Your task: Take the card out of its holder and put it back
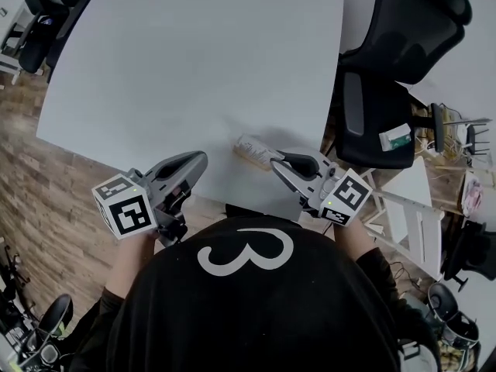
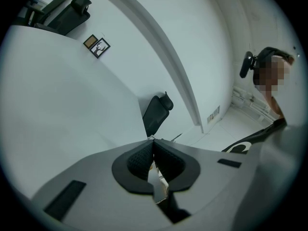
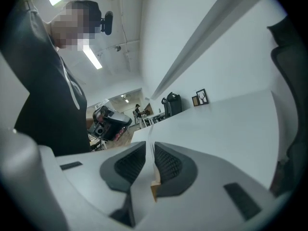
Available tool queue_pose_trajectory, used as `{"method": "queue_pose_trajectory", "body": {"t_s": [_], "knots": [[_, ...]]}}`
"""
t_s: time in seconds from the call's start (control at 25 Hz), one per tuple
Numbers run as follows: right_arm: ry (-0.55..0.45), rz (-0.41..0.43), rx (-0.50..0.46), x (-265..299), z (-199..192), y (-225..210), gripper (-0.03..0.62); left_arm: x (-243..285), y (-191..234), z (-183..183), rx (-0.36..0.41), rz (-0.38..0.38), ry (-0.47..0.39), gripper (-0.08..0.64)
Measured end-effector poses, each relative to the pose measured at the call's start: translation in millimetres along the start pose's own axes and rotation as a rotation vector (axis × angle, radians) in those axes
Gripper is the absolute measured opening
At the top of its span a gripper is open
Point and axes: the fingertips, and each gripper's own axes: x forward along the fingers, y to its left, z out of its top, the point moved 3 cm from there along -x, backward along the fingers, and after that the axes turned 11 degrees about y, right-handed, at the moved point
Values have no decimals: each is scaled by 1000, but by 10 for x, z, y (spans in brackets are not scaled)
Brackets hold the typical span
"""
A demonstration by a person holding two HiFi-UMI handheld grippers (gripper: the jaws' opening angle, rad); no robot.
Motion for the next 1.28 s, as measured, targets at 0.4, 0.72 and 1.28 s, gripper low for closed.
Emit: {"method": "queue_pose_trajectory", "body": {"t_s": [0.4,0.72,1.28], "knots": [[-138,-65,143,-371,117,129,133,-140,-242,-227,51,-29,-29,14],[-130,-158,83,-534,294,665,132,-415,-605,-501,151,-25,-32,14],[-207,-66,75,-813,289,2379,11,-1225,-1533,-1318,301,-76,-121,14]]}}
